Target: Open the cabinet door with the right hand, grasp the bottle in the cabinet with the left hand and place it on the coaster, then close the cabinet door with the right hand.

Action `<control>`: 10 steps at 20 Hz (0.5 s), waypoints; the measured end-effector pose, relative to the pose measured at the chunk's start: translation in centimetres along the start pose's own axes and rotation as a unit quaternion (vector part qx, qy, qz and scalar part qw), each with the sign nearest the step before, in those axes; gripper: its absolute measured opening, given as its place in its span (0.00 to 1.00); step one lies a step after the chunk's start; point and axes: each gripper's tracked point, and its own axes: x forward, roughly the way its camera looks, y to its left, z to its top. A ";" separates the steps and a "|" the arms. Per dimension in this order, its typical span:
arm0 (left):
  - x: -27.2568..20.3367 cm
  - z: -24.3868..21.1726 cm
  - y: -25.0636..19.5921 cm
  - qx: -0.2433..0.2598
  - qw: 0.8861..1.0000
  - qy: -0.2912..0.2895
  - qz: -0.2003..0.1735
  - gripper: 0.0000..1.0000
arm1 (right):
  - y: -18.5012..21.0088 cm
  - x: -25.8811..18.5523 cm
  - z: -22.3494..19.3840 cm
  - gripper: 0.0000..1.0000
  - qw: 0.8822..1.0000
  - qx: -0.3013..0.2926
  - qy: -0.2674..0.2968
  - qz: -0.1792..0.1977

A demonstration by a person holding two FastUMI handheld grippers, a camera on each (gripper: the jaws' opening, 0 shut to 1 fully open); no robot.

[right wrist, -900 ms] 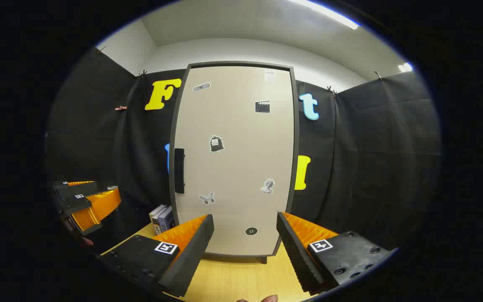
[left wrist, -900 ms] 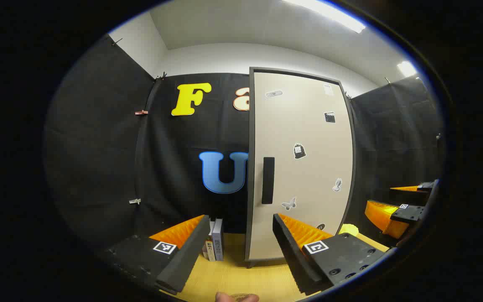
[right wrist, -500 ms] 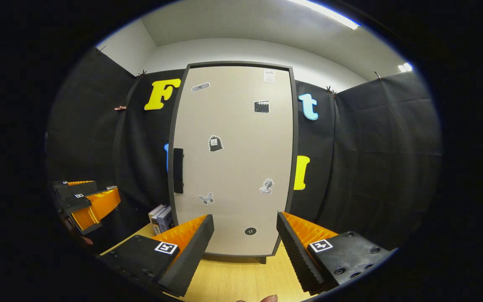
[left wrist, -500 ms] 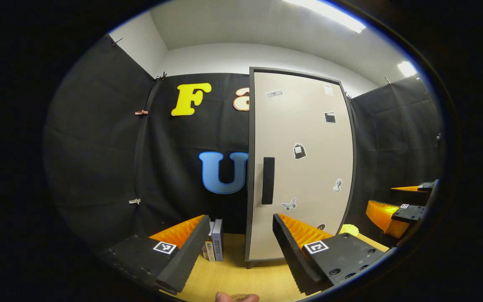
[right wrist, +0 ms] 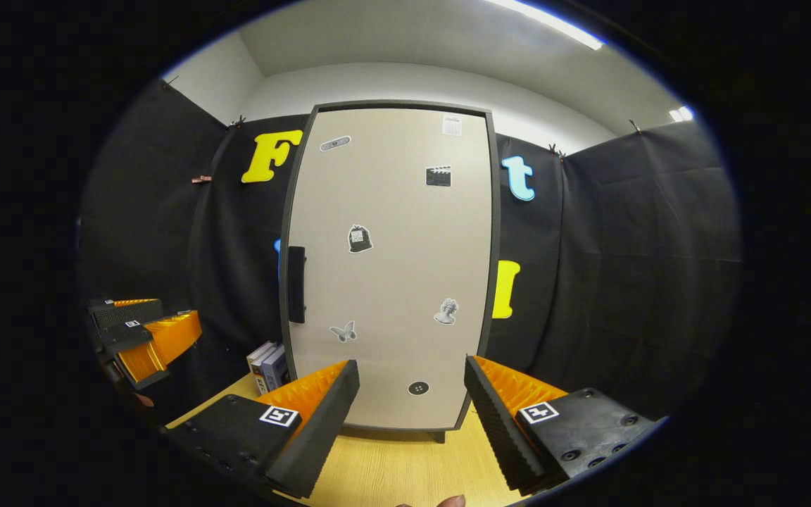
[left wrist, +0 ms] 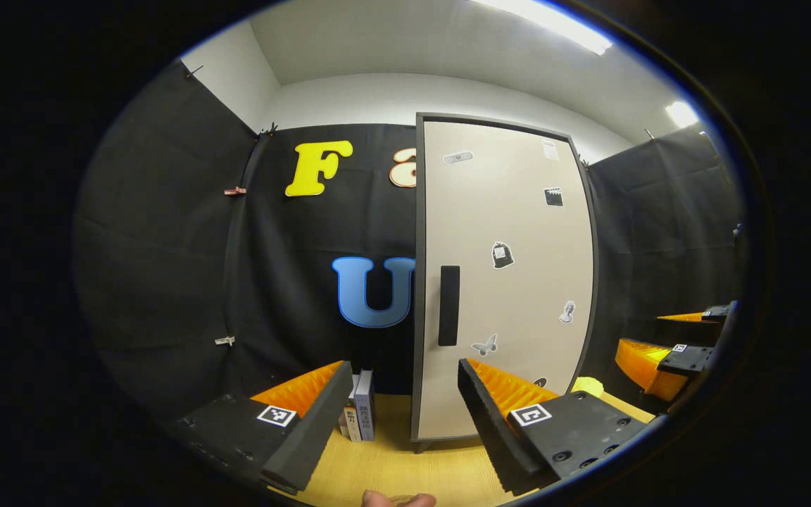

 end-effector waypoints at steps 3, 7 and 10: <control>0.1 0.0 0.3 0.001 1.000 0.001 0.001 0.95 | 0.5 0.1 0.2 0.98 1.000 -0.001 0.000 0.007; -0.2 -0.3 1.7 0.001 1.000 0.000 0.008 0.95 | 3.2 1.8 0.6 0.97 1.000 0.009 -0.003 0.028; -0.6 -0.6 3.4 0.005 1.000 0.002 0.021 0.95 | 6.5 3.7 1.2 0.97 0.999 0.013 -0.011 0.051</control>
